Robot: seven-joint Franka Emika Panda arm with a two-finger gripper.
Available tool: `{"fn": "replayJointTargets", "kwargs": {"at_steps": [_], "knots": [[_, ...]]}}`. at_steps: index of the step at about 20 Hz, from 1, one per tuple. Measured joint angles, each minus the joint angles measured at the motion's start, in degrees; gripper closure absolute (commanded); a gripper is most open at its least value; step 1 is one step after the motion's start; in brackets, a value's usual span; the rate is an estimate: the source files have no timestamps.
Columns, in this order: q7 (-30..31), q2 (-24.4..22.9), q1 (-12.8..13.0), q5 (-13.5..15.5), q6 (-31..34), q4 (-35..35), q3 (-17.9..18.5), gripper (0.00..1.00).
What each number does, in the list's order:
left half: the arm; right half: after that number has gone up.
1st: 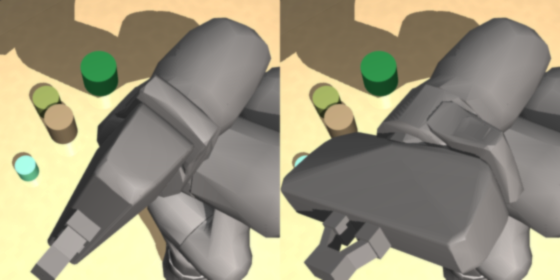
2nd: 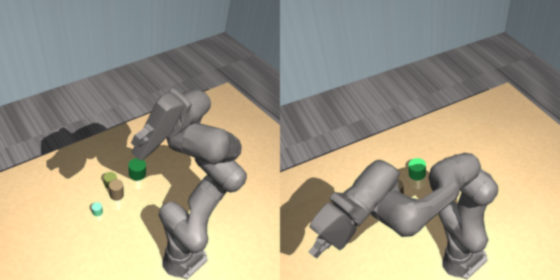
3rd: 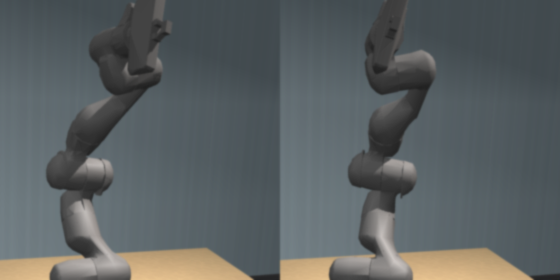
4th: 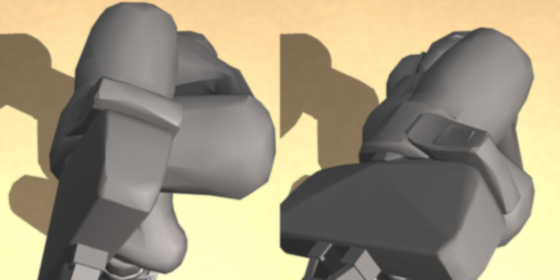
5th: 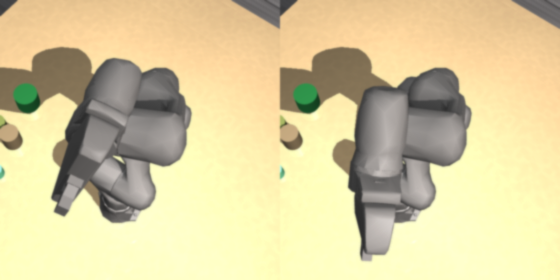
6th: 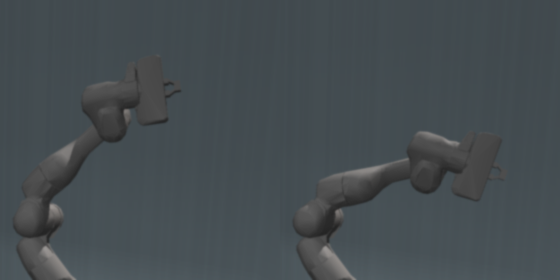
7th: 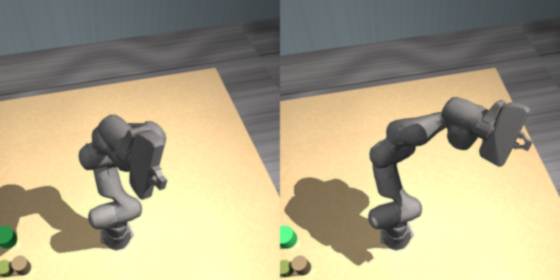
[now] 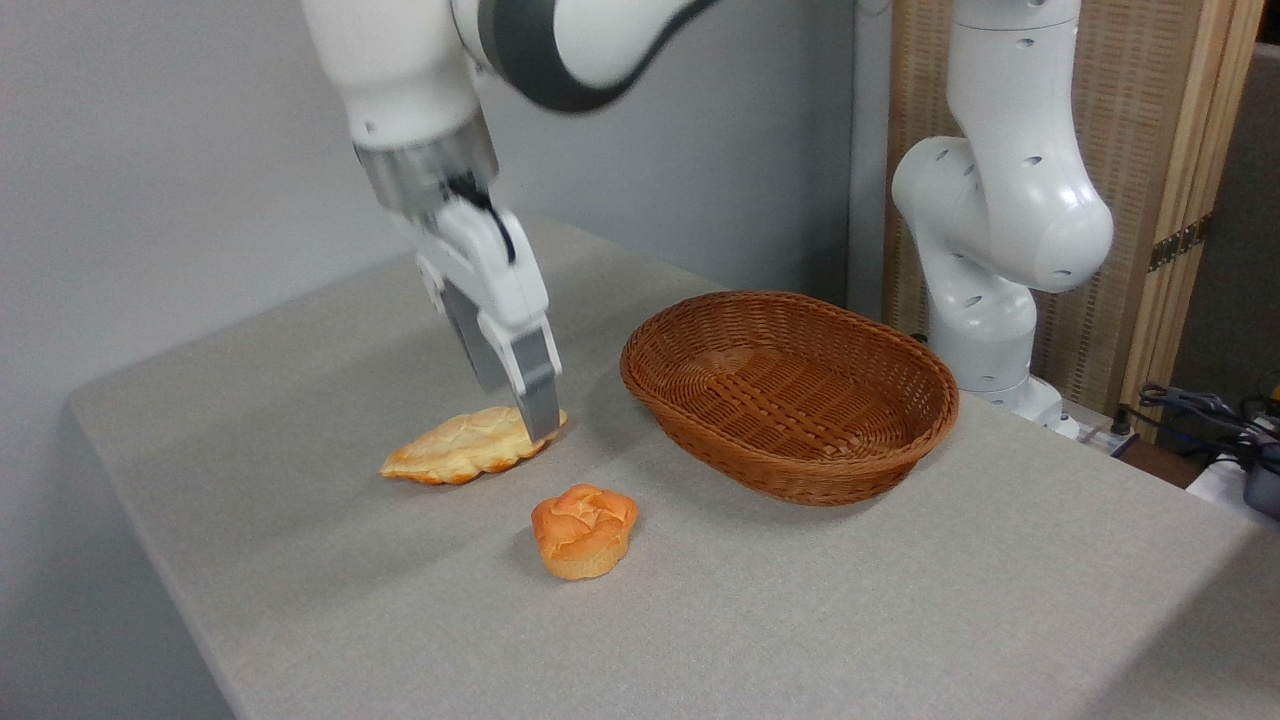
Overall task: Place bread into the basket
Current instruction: 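Lower the gripper past the flat pastry onto the orange roll, then close the gripper fingers around the orange roll, then lift the orange roll and carry it over the wicker basket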
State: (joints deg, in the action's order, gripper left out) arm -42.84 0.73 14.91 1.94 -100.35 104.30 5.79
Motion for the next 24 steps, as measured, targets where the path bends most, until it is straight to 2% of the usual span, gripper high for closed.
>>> {"fn": "replayJointTargets", "kwargs": {"at_steps": [7,15,17,18,19,24], "knots": [[-5.6,0.3,-0.6,-1.9,-6.4,7.2,3.6,0.00],[-5.9,1.8,-0.4,-2.1,-11.9,11.9,3.6,0.02],[-5.9,1.9,-0.4,-2.1,-12.5,12.4,3.6,0.41],[-5.9,1.9,-0.4,-2.1,-12.6,12.4,3.6,0.52],[-5.9,1.9,-0.4,-2.1,-12.6,12.4,3.6,0.56],[-6.0,1.9,-0.3,-2.1,-12.6,12.4,3.6,0.56]]}}
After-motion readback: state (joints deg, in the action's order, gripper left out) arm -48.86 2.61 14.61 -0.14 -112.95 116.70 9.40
